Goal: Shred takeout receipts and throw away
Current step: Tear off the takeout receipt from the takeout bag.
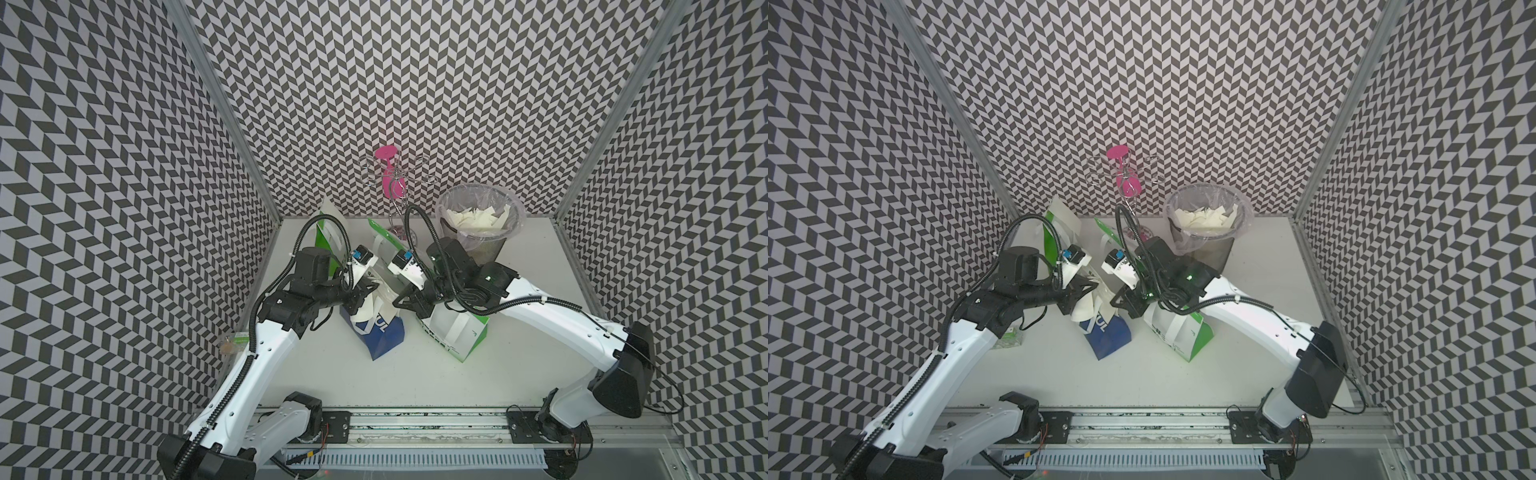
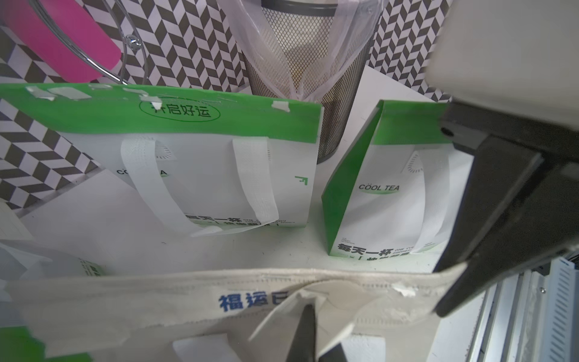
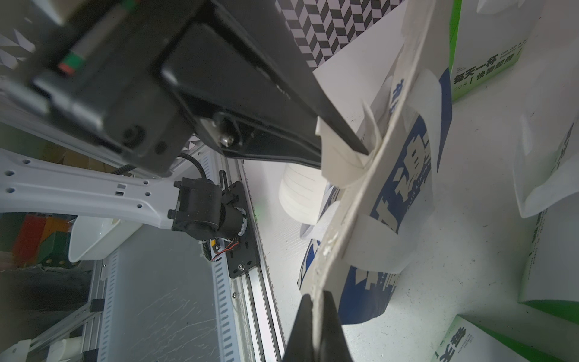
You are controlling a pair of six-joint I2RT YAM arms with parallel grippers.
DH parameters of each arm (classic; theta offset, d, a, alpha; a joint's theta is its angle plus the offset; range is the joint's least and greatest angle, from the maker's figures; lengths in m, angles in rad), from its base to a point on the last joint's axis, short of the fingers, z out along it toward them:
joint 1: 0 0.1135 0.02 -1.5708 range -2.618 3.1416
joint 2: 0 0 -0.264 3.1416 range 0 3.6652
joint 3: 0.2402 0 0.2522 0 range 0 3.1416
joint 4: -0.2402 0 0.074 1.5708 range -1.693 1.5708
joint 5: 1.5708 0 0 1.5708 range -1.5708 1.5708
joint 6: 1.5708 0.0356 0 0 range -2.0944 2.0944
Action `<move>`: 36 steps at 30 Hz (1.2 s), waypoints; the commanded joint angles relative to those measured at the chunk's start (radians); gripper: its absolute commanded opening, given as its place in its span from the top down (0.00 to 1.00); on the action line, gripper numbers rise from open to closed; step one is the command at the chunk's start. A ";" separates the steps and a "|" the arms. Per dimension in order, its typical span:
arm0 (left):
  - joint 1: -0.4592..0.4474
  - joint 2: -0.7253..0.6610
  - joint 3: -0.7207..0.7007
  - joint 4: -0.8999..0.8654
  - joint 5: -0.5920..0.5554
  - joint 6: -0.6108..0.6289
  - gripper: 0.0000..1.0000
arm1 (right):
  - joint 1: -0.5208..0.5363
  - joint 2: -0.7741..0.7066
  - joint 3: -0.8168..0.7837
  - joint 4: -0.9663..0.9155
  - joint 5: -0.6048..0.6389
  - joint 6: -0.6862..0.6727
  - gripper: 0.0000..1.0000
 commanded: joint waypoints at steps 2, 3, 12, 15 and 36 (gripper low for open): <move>0.000 -0.003 0.055 0.000 -0.059 0.006 0.98 | 0.002 0.012 0.002 -0.021 0.014 -0.022 1.00; 0.000 -0.006 0.061 0.000 -0.068 0.003 1.00 | 0.002 0.013 0.002 -0.026 0.019 -0.022 1.00; 0.000 -0.014 0.110 -0.015 -0.192 -0.016 1.00 | 0.002 0.011 0.002 -0.065 0.059 -0.026 1.00; 0.000 -0.026 0.138 -0.017 -0.186 -0.025 1.00 | 0.002 0.011 0.001 -0.075 0.073 -0.029 1.00; -0.153 0.169 0.384 0.291 0.278 -0.182 0.99 | -0.206 -0.179 0.092 0.263 -0.161 -0.032 0.34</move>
